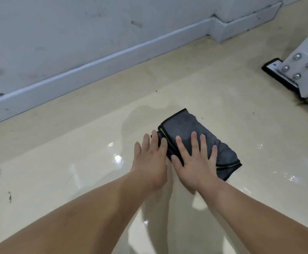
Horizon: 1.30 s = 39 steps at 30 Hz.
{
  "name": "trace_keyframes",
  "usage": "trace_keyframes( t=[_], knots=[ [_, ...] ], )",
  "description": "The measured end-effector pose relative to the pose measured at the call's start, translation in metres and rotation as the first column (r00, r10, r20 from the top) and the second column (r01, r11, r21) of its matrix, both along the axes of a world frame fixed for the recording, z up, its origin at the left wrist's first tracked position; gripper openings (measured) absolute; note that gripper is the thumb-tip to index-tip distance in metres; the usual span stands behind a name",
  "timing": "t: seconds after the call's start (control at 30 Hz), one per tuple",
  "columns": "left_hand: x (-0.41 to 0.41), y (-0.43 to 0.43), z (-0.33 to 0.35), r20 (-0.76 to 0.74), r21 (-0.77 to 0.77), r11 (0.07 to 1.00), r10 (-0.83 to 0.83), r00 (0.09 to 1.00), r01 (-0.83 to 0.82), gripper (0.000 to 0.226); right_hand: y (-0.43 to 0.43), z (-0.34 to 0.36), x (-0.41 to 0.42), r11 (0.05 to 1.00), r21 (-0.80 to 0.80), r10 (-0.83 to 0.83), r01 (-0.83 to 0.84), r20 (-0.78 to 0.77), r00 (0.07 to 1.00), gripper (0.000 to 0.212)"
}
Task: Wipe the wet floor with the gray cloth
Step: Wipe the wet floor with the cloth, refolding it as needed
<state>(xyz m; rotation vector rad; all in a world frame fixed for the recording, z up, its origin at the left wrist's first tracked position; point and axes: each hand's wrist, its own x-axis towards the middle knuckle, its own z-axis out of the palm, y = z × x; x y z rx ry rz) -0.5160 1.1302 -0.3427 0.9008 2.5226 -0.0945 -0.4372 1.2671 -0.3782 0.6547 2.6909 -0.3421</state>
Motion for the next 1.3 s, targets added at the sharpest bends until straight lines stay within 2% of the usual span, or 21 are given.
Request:
trace_keyframes(
  t=[0.07,0.17,0.27,0.33,0.43,0.5,0.6,0.7,0.83,1.0,1.17,1.3],
  knots=[
    [0.011,-0.034,0.007,0.034,-0.031,0.998,-0.062,0.997,0.063,0.085,-0.033,0.002,0.01,1.0,-0.012,0.012,-0.012,0.034,0.999,0.065],
    [0.014,-0.091,0.017,0.009,-0.071,0.986,-0.149,0.989,0.149,0.089,-0.077,0.006,0.018,0.998,-0.023,0.06,-0.058,0.085,0.995,0.065],
    [0.015,-0.139,0.023,0.023,-0.093,0.981,-0.168,0.986,0.169,0.091,-0.104,0.01,0.025,0.994,-0.018,0.109,-0.108,0.155,0.982,0.064],
    [0.018,-0.158,0.024,0.05,-0.09,0.982,-0.164,0.985,0.168,0.09,-0.116,0.011,0.034,0.994,-0.016,0.112,-0.111,0.174,0.978,0.064],
    [0.02,-0.175,0.02,0.055,-0.081,0.962,-0.258,0.965,0.262,0.088,-0.137,0.015,0.058,0.997,-0.04,0.077,-0.07,0.22,0.972,0.065],
    [0.023,-0.174,0.016,0.043,-0.06,0.941,-0.332,0.942,0.334,0.087,-0.149,0.019,0.084,0.998,-0.07,0.014,0.005,0.258,0.966,0.065],
    [0.038,-0.157,0.015,0.073,-0.003,0.898,-0.439,0.895,0.441,0.087,-0.16,0.03,0.119,0.967,-0.116,-0.175,0.228,0.347,0.921,0.068],
    [0.062,-0.135,0.017,0.011,0.031,0.842,-0.539,0.842,0.538,0.087,-0.154,0.05,0.139,0.878,-0.128,-0.352,0.461,0.48,0.804,0.073],
    [0.099,-0.115,0.024,0.018,0.048,0.796,-0.605,0.796,0.604,0.092,-0.146,0.072,0.163,0.75,-0.196,-0.45,0.632,0.549,0.704,0.071],
    [0.124,-0.096,0.03,0.022,0.031,0.729,-0.684,0.729,0.684,0.096,-0.149,0.055,0.174,0.843,-0.094,-0.385,0.53,0.584,0.715,0.078],
    [0.126,-0.075,0.02,0.009,-0.025,0.755,-0.655,0.756,0.655,0.092,-0.111,0.04,0.183,0.937,-0.108,-0.234,0.333,0.515,0.824,0.079],
    [0.133,-0.056,0.015,0.004,-0.062,0.762,-0.646,0.763,0.645,0.092,-0.051,0.039,0.176,0.956,-0.133,-0.179,0.26,0.434,0.883,0.076]
  ],
)
